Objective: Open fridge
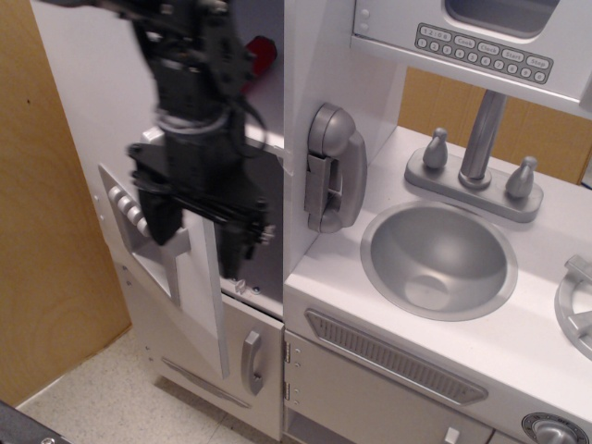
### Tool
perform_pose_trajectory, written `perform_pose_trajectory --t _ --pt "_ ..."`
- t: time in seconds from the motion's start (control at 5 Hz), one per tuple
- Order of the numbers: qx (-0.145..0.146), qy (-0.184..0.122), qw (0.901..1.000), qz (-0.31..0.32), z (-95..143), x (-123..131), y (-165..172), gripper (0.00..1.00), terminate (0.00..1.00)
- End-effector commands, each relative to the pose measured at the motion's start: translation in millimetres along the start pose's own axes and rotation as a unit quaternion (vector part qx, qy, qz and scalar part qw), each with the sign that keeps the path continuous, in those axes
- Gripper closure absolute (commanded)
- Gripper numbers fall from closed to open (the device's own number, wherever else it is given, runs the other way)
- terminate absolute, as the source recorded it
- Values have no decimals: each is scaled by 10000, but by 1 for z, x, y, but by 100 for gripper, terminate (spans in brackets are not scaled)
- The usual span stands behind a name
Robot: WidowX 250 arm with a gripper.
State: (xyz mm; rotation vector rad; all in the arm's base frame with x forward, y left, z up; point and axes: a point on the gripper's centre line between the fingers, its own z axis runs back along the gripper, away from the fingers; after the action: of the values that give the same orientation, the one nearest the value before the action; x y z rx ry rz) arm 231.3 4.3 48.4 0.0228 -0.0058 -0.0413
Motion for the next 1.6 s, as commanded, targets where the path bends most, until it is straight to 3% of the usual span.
perform_pose_trajectory --t 0.0,0.4,0.6,0.8,1.4 --pt "-291 -619 9975 190 21 50 -36 0 0" --pt "-177 -952 9936 578 21 68 -29 0 0" --pt "248 -1198 9893 795 16 61 -8 0 0" --pt "367 -1226 9871 966 19 53 10 0 0" --pt "536 -1196 9879 830 21 -1 62 0 0"
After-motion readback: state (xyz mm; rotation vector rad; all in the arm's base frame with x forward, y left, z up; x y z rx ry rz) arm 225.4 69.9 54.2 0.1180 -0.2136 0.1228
